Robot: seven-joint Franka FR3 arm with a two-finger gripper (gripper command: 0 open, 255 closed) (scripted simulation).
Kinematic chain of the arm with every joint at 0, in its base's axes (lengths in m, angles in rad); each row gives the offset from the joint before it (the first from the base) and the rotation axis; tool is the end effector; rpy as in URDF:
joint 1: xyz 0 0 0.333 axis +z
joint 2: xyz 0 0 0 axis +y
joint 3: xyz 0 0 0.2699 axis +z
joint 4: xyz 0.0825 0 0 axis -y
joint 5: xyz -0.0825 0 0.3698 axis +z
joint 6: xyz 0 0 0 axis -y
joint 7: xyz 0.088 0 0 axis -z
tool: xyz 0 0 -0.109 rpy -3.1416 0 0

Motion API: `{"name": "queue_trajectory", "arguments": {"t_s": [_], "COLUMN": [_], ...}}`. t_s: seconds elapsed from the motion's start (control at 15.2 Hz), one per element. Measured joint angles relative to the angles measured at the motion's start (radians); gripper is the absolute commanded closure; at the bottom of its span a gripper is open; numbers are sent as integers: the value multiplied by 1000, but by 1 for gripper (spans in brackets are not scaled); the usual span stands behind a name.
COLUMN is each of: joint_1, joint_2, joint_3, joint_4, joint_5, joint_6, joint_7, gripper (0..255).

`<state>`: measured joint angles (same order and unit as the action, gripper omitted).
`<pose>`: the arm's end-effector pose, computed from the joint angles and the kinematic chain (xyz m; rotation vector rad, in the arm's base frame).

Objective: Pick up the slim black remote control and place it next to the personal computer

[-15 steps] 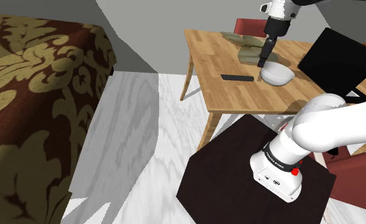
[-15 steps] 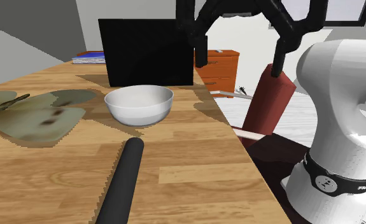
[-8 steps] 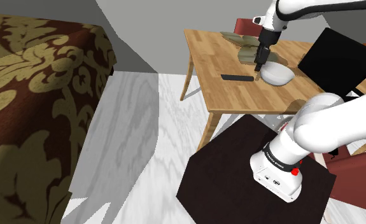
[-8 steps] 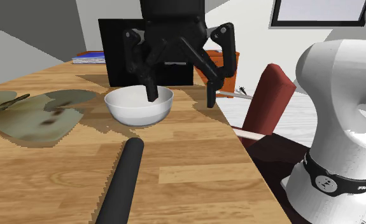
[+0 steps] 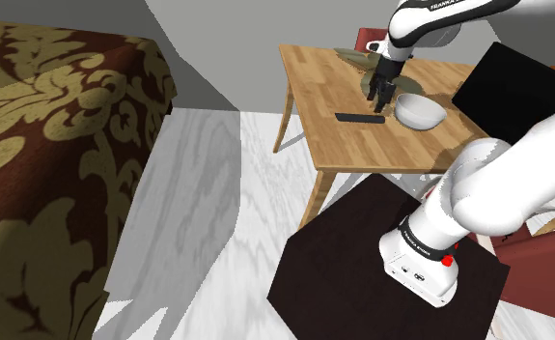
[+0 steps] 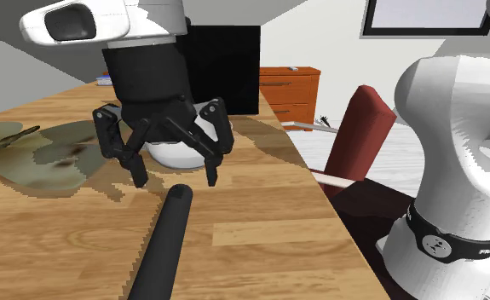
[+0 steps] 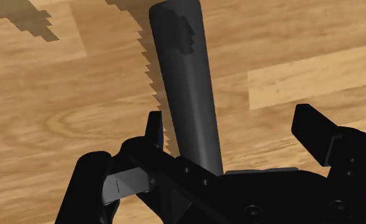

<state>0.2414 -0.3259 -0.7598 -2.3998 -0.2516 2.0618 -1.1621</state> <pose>0.3849 -0.2284 0.3587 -2.8275 -1.2118 0.0788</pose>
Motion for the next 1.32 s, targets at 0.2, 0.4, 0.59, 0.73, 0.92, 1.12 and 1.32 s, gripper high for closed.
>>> {"name": "queue_trajectory", "arguments": {"t_s": [0.2,0.4,0.59,0.73,0.92,1.12,1.32], "joint_1": [41,51,58,59,59,59,58], "joint_2": [94,133,161,167,168,169,166], "joint_3": [-60,-78,-90,-93,-93,-93,-93], "joint_4": [22,6,-15,-20,-21,-21,-19], "joint_5": [58,82,101,105,106,106,104], "joint_6": [64,112,156,165,167,168,171], "joint_7": [-117,-146,-162,-166,-166,-166,-165], "gripper": [0,0,0,0,0,255,255]}}
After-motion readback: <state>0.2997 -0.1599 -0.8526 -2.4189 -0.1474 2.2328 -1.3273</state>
